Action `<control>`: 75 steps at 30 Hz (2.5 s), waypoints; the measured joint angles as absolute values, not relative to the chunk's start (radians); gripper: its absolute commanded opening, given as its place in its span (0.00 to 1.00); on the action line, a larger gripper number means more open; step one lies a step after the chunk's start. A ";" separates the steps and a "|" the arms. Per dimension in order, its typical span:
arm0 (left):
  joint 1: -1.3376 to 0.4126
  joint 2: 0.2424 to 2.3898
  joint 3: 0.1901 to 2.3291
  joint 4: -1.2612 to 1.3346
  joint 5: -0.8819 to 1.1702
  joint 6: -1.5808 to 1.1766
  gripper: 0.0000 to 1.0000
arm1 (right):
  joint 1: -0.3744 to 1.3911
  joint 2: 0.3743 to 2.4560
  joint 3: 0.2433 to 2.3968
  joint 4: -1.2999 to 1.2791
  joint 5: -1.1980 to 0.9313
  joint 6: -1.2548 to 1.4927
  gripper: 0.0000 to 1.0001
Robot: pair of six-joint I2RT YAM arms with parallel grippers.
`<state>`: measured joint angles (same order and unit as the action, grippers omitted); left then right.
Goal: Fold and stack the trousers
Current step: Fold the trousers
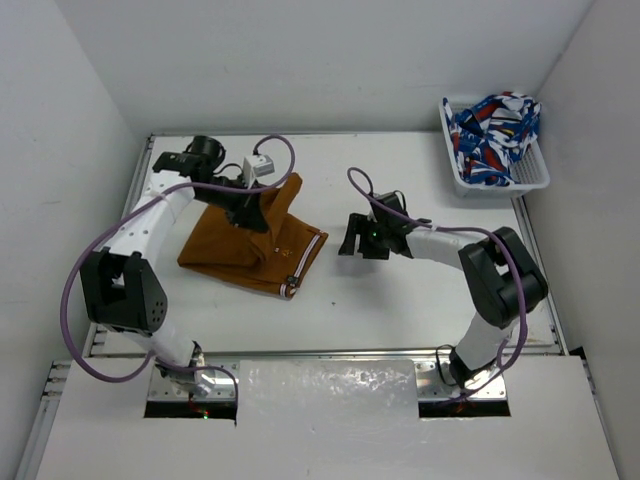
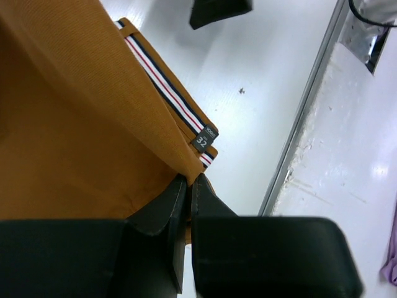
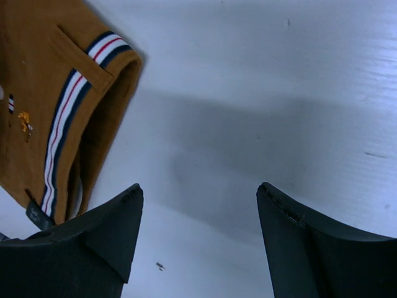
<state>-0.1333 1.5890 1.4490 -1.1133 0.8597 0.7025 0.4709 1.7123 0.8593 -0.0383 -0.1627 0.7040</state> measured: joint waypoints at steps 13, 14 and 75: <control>-0.051 1.650 1.879 -1.277 0.802 0.825 0.00 | 0.544 1.887 1.005 0.070 -0.294 0.840 0.64; -0.043 1.643 1.877 -1.286 0.789 0.830 0.00 | 0.550 1.897 1.005 0.084 -0.305 0.857 0.61; -0.073 1.734 1.620 -0.860 0.690 0.185 0.00 | 0.893 2.062 1.501 0.319 0.258 0.434 0.80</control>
